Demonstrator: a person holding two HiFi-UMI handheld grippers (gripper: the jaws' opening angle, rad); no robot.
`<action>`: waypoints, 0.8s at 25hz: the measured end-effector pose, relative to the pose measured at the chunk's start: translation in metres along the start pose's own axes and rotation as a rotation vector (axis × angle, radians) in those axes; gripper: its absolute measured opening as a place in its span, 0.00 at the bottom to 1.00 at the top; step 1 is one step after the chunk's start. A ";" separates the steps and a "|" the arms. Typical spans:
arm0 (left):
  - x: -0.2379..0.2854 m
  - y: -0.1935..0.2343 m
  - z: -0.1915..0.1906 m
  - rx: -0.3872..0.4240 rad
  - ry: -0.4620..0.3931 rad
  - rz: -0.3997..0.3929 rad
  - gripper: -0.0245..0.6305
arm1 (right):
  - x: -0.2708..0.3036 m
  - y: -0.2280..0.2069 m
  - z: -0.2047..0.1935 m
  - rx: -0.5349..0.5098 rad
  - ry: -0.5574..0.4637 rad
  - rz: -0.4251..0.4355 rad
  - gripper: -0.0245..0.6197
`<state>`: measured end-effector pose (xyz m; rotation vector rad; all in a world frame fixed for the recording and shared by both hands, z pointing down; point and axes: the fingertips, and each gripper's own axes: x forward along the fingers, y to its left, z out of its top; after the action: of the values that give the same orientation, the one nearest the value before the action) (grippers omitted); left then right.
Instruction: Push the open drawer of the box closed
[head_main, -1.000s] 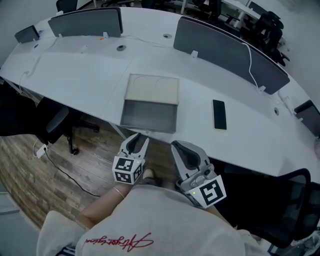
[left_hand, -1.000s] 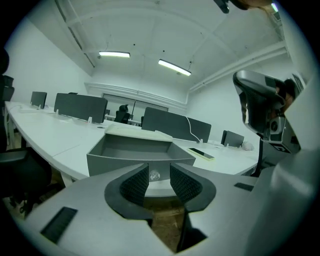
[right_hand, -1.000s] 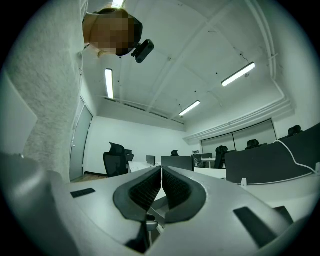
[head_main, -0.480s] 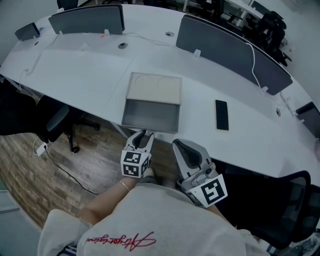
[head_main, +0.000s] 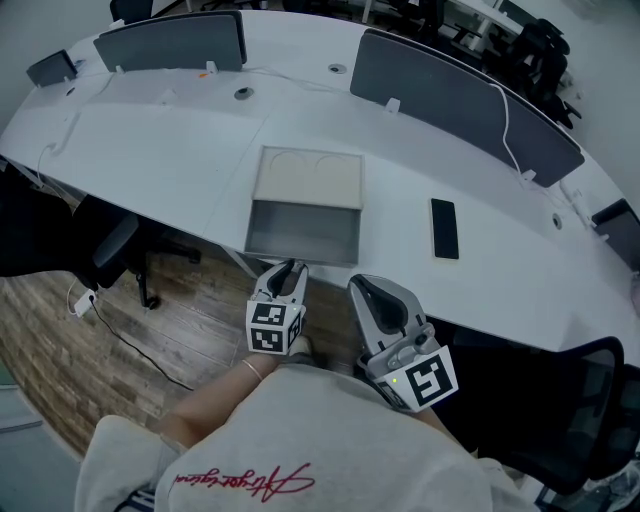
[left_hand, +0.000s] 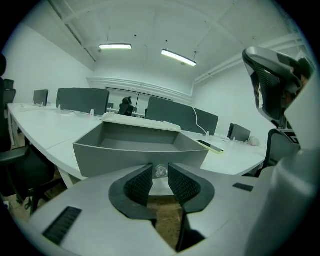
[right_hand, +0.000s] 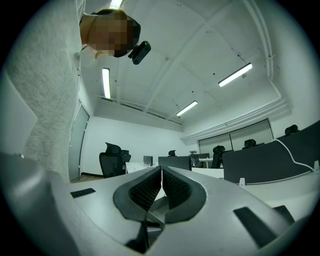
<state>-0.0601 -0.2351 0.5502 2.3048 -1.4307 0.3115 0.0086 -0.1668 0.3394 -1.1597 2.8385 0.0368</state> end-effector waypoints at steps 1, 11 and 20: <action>0.001 -0.001 0.000 -0.004 0.001 0.003 0.20 | 0.000 0.000 0.000 -0.001 0.001 -0.001 0.07; 0.008 -0.006 -0.008 -0.085 0.060 0.081 0.20 | -0.004 -0.002 0.002 -0.010 0.000 -0.023 0.07; 0.013 0.000 -0.011 -0.039 0.071 0.132 0.16 | -0.014 0.001 0.005 -0.014 0.005 -0.021 0.07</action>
<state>-0.0537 -0.2399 0.5653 2.1517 -1.5425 0.3959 0.0181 -0.1563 0.3359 -1.1939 2.8341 0.0523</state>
